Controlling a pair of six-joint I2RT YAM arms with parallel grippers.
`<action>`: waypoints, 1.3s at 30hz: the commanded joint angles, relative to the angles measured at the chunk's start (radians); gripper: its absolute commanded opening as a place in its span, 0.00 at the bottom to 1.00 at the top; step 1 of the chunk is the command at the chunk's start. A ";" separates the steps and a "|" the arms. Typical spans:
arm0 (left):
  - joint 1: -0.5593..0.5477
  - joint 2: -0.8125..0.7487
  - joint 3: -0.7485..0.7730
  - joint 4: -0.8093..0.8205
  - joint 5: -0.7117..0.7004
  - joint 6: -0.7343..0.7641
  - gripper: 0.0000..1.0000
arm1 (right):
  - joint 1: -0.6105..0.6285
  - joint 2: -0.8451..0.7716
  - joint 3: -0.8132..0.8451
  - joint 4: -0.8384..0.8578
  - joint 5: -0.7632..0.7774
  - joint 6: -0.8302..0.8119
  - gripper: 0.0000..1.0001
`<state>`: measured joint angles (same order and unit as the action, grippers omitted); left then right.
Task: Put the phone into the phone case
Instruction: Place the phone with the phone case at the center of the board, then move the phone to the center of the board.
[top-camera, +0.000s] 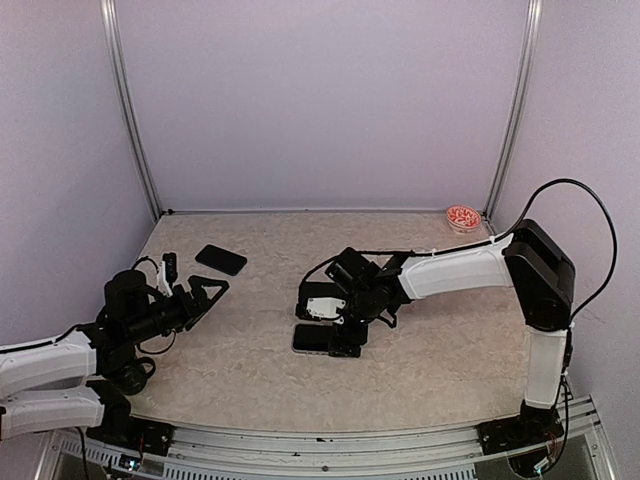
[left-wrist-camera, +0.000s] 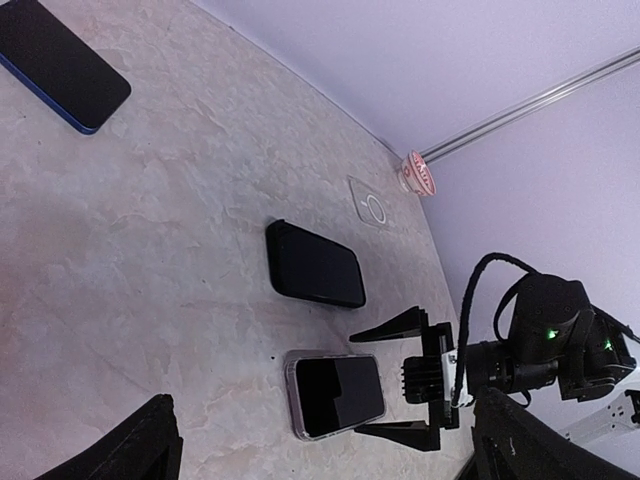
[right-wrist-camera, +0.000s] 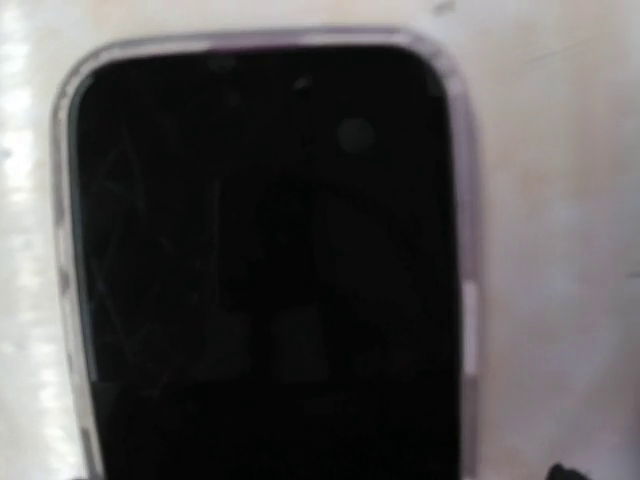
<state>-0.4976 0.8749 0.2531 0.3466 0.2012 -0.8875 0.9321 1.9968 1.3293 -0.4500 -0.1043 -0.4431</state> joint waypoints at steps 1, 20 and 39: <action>0.024 0.022 0.064 -0.020 -0.010 0.033 0.99 | -0.019 -0.103 -0.027 0.116 0.094 0.016 0.99; 0.209 0.341 0.370 -0.083 -0.018 0.077 0.99 | -0.048 -0.266 -0.159 0.288 0.097 0.094 0.99; 0.433 0.963 0.841 -0.015 0.238 0.031 0.99 | -0.066 -0.337 -0.223 0.391 0.236 0.248 0.99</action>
<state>-0.0902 1.7763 1.0271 0.3046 0.3492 -0.8345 0.8795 1.7042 1.1252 -0.1028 0.1017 -0.2466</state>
